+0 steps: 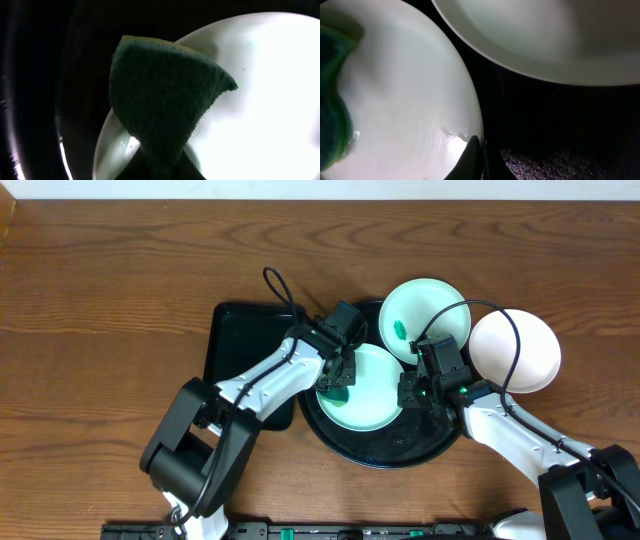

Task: Clean dirty plates on tray and stack at the side
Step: 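Scrub the green plate with the sponge in the left gripper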

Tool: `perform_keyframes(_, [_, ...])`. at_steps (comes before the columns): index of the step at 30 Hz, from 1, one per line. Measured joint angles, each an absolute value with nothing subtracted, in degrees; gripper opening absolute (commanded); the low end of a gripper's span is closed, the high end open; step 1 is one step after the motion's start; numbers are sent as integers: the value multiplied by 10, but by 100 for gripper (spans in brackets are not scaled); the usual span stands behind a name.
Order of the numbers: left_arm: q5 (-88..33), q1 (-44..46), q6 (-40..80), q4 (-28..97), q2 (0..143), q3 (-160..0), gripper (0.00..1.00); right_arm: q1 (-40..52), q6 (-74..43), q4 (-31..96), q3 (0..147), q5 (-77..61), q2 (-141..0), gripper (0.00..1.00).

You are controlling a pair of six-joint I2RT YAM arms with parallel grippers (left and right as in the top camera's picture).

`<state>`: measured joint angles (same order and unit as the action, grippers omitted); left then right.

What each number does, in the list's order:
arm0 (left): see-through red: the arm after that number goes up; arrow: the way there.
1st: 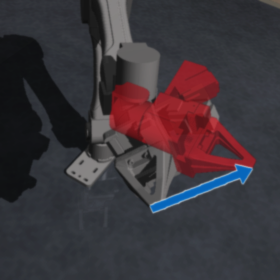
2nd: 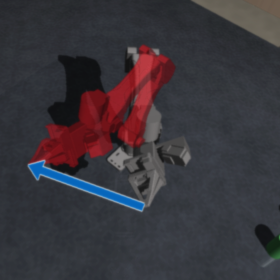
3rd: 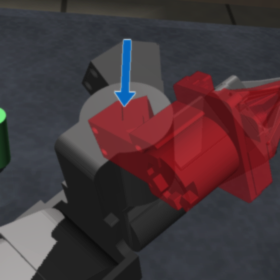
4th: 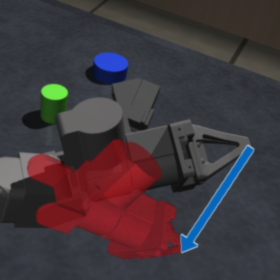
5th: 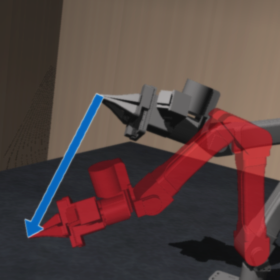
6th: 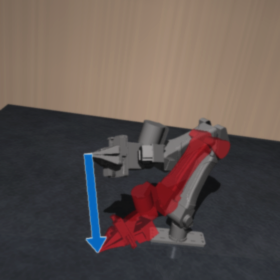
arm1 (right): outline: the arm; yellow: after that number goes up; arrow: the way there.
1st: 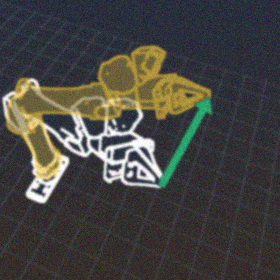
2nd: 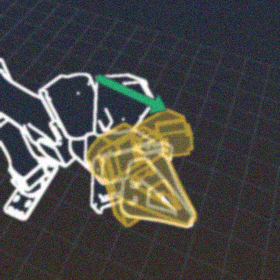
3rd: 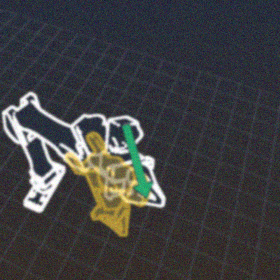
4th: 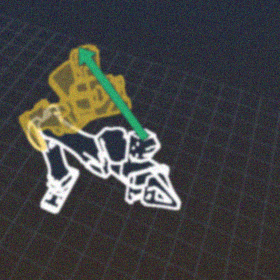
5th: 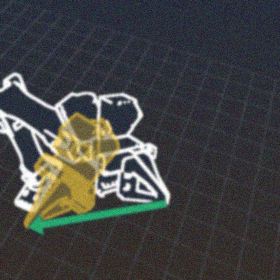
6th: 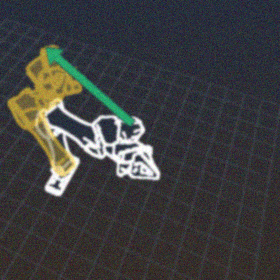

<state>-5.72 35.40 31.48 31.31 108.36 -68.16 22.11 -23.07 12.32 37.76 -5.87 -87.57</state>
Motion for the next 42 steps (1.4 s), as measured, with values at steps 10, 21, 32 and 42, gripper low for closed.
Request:
perform_keyframes(10, [-56, 359, 315, 316, 1108, -697, 8, 221, -231, 123, 378, -62, -876, 1])
perform_keyframes(21, [-77, 364, 281, 302, 1117, -702, 7, 221, -231, 124, 378, -61, -876, 1])
perform_keyframes(32, [-139, 360, 270, 279, 1113, -700, 8, 221, -231, 124, 378, -59, -876, 1])
perform_keyframes(42, [-210, 383, 270, 275, 1049, -680, 8, 221, -233, 124, 378, -60, -876, 1])
